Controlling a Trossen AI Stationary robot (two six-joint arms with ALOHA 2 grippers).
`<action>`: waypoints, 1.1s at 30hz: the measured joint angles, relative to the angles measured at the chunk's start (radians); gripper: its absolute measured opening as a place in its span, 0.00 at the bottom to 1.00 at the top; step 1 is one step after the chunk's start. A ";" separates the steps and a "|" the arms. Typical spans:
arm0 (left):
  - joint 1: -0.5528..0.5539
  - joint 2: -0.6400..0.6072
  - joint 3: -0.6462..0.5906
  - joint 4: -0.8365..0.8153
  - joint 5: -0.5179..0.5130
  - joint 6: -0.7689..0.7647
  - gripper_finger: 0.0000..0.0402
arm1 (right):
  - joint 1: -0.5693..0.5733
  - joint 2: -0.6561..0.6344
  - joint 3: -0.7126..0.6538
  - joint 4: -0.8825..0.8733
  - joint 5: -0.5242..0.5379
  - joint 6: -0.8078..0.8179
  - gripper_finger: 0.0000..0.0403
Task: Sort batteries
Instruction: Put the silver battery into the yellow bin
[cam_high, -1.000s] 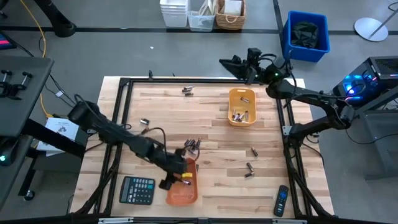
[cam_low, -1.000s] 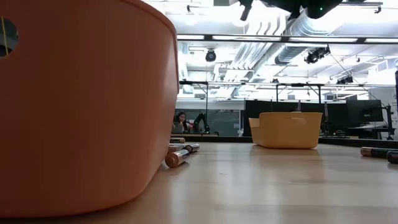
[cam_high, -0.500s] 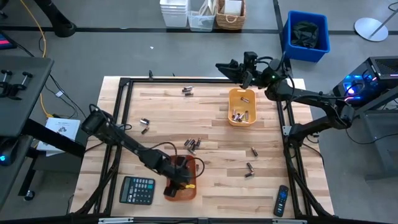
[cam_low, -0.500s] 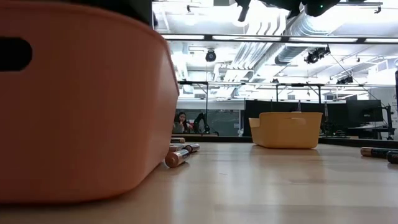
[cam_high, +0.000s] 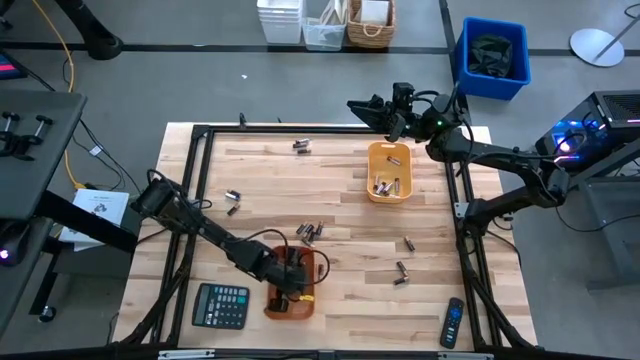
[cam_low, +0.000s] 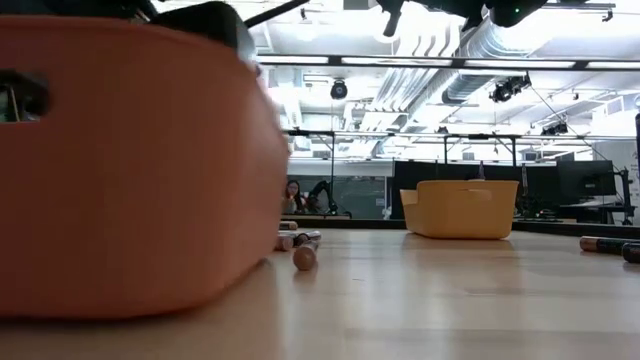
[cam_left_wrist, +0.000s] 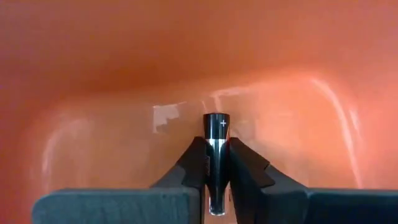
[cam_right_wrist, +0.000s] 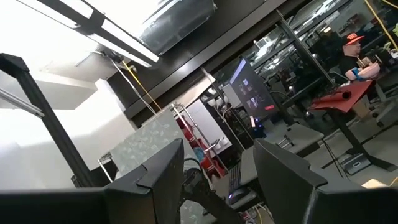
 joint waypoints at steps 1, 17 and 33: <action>0.000 -0.019 -0.002 -0.022 0.002 -0.019 0.07 | 0.000 0.000 0.000 0.000 0.000 0.001 0.47; 0.181 -0.472 0.000 -0.057 -0.239 0.211 0.07 | 0.000 -0.006 0.000 0.017 0.020 0.005 0.47; 0.728 -0.005 0.091 0.828 0.042 0.063 0.07 | -0.003 -0.023 0.000 0.175 0.254 -0.089 0.47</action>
